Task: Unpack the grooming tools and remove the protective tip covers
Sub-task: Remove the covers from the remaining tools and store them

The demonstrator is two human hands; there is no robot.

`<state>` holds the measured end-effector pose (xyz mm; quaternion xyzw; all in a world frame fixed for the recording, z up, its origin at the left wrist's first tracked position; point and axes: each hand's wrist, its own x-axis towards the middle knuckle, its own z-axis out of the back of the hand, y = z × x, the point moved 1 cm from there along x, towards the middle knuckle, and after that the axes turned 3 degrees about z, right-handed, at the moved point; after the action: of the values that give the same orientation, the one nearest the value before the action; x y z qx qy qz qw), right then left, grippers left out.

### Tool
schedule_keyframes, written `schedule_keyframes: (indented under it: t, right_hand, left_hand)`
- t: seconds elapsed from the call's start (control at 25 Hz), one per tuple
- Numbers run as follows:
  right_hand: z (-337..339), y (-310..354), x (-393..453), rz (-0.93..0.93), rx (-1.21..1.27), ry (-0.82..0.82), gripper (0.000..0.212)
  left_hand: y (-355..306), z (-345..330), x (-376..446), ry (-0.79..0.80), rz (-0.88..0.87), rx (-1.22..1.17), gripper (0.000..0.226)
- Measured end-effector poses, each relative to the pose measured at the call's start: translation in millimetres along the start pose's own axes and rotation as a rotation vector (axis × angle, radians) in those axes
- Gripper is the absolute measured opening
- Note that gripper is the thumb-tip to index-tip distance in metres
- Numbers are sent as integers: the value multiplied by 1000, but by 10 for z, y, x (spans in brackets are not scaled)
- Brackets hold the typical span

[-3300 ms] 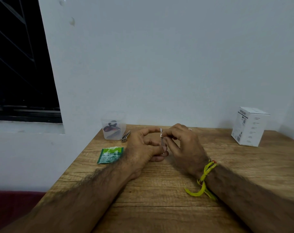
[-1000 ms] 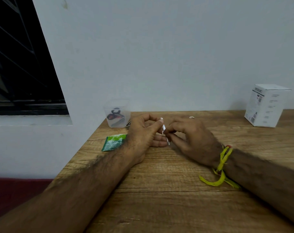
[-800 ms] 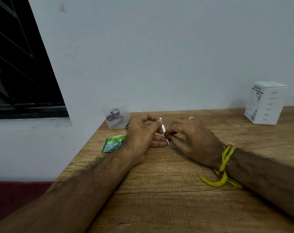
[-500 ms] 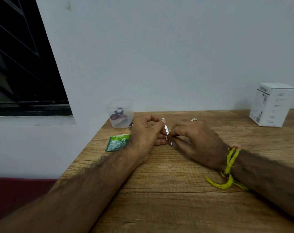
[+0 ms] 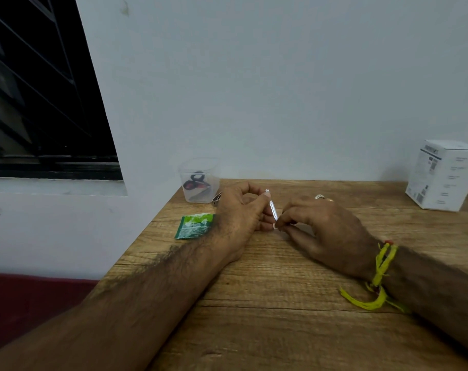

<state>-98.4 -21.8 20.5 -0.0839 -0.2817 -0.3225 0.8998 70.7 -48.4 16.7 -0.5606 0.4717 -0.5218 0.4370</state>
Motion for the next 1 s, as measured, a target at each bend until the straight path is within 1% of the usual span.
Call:
schedule_keyframes:
  t: [0.32,0.36,0.4,0.52,0.6,0.72,0.84,1.0]
  right_hand:
    - [7,-5,-10,-22,7,34,7]
    - [5,-6,-12,-35,10,15,7]
    - [5,-15,-20,-57,21,-36,7]
    - [28,-99,-27,-157,84,-346,10]
    - [37,-129,-10,-203,115,-483,13]
    - [26,-127,12,-198,128,-537,13]
    - [23,-149,17,-203,133,-544,11]
    - [7,-164,19,-194,135,-546,10]
  left_hand:
    - [-28,-11,-4,-8,4,-28,6]
    - [-36,-10,-12,-11,6,-33,5]
    - [-42,-7,-20,-14,10,-42,6]
    - [-64,-11,-24,1,29,-95,9]
    - [-73,-31,-30,30,49,-128,7]
    - [-53,-90,-55,52,74,-121,7]
    - [-12,-131,-78,102,68,-33,10]
    - [22,-130,-78,118,28,52,16]
